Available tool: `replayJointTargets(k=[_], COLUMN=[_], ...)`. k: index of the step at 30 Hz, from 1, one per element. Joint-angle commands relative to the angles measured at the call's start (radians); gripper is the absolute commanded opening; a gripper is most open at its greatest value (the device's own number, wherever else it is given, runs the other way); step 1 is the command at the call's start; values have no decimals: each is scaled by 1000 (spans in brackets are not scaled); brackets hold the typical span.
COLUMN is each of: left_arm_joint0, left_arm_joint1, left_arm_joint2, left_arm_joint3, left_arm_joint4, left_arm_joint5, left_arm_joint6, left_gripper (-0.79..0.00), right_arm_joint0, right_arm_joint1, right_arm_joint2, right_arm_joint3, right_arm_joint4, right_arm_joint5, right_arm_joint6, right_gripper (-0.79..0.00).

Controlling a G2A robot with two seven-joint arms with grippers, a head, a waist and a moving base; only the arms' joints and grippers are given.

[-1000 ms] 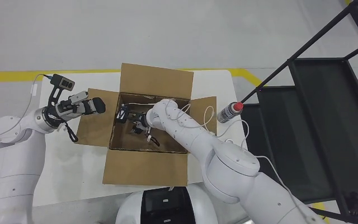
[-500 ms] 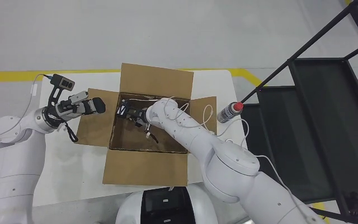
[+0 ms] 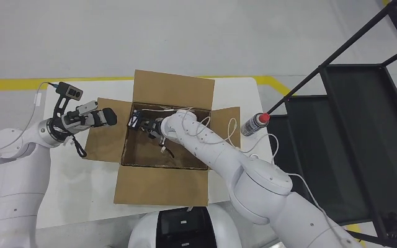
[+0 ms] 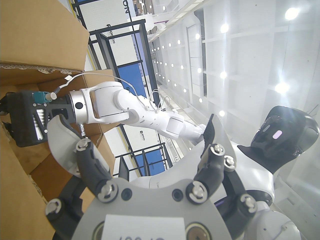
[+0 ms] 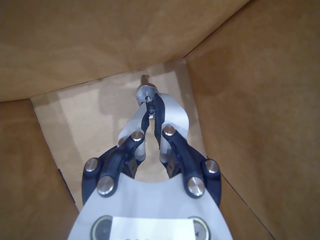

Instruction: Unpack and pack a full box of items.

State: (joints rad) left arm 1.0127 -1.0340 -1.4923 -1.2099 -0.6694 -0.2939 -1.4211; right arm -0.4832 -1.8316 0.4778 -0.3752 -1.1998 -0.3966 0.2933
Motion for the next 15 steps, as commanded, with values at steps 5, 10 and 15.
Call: replayJointTargets(k=[5,10,15], left_arm_joint0=[0,0,0], left_arm_joint1=[0,0,0], left_arm_joint2=[0,0,0], left_arm_joint3=[0,0,0], left_arm_joint4=[0,0,0], left_arm_joint5=[0,0,0], left_arm_joint6=[0,0,0], left_gripper=[0,0,0], right_arm_joint0=[-52,-143,-311], right_arm_joint1=[60,141,243], right_arm_joint2=[38,103,229], right_arm_joint3=[-148,-374,-709], right_arm_joint4=[-35,-94,-182], right_arm_joint5=[29,61,74], right_arm_joint6=[49,172,374], right_gripper=[-785,-785,-785])
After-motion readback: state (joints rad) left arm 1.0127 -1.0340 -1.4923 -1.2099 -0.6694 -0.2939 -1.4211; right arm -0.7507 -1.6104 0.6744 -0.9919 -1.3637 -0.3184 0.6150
